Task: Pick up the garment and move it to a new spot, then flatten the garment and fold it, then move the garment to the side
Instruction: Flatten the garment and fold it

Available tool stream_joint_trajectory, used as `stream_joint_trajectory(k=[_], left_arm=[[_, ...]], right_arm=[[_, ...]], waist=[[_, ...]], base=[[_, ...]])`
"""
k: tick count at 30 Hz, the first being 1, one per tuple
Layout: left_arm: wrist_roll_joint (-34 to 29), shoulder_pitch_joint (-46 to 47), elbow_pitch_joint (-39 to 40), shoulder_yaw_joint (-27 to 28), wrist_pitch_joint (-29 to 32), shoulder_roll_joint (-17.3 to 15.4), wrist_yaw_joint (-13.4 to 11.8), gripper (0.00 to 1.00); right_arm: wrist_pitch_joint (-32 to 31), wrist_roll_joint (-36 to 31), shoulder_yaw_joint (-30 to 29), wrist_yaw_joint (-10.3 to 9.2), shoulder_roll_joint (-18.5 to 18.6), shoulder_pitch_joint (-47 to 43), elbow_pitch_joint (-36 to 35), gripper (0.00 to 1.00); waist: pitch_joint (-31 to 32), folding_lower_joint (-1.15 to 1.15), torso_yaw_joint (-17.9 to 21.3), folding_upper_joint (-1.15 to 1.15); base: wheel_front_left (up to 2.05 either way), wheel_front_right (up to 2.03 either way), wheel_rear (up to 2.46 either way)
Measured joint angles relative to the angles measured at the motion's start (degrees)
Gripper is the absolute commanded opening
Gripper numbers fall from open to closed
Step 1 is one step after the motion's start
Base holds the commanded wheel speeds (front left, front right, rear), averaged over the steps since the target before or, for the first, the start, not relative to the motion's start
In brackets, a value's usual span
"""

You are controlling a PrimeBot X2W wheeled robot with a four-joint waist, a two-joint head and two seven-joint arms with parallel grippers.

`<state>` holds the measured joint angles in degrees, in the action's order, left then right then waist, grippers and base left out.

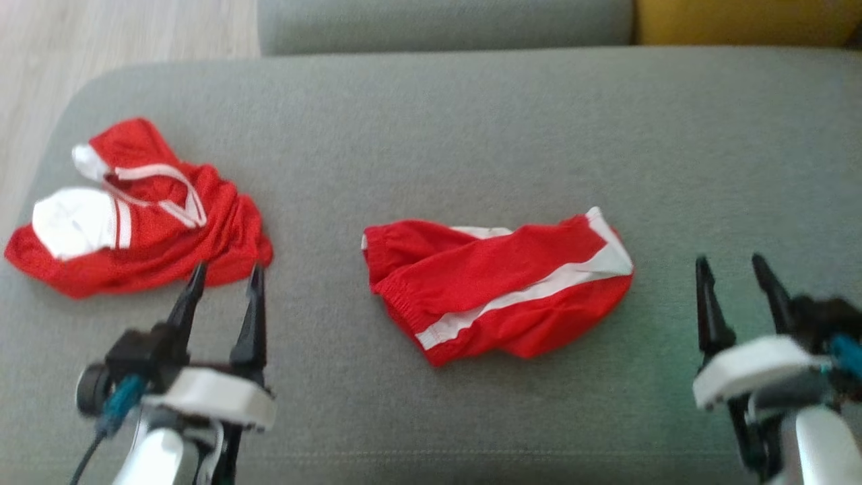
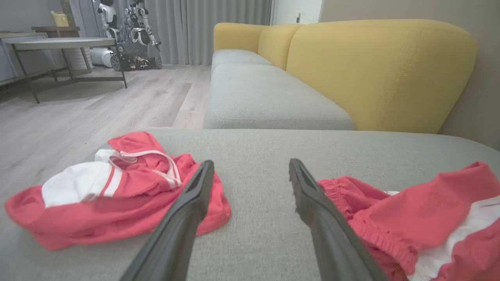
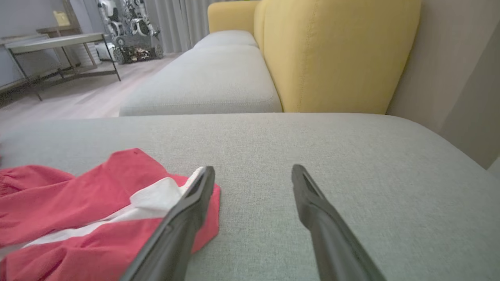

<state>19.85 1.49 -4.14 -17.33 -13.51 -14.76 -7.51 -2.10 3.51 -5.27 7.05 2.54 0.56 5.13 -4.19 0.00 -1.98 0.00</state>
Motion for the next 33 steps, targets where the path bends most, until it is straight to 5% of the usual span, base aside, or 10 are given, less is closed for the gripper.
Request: stream_joint_trajectory(k=[11,19,20,22,33], left_arm=[[-1.13,8.33,-0.33,-1.89,-0.59,1.32,2.49,1.00],[-1.64,11.02,-2.02,-2.03,-0.79,3.02,3.53,1.00],[-1.64,11.02,-2.11,-2.01,-0.79,3.14,3.57,1.00],[-1.87,11.04,-2.11,-1.81,-0.79,3.46,3.83,1.00],[-3.32,11.15,-1.97,0.15,-0.80,4.39,5.04,1.00]], right_arm=[[-10.84,-6.03,0.08,0.00,3.86,16.70,13.69,1.00],[-15.06,-4.90,4.82,0.00,5.04,20.19,18.97,1.00],[-15.39,-4.66,5.03,0.00,5.26,20.30,18.95,0.82],[-16.01,-3.76,5.31,0.01,5.43,20.47,18.96,0.00],[-18.16,-1.43,-0.25,0.07,5.41,20.01,16.50,0.00]], waist=[[-8.85,0.00,-4.10,0.00],[-12.35,0.01,-6.09,0.00],[-12.43,0.01,-6.01,0.00],[-12.53,0.01,-5.78,0.00],[-12.76,0.01,-4.02,0.00]], base=[[0.00,0.00,0.00],[0.00,0.00,0.00],[0.00,0.00,0.00],[0.00,0.00,0.00],[0.00,0.00,0.00]])
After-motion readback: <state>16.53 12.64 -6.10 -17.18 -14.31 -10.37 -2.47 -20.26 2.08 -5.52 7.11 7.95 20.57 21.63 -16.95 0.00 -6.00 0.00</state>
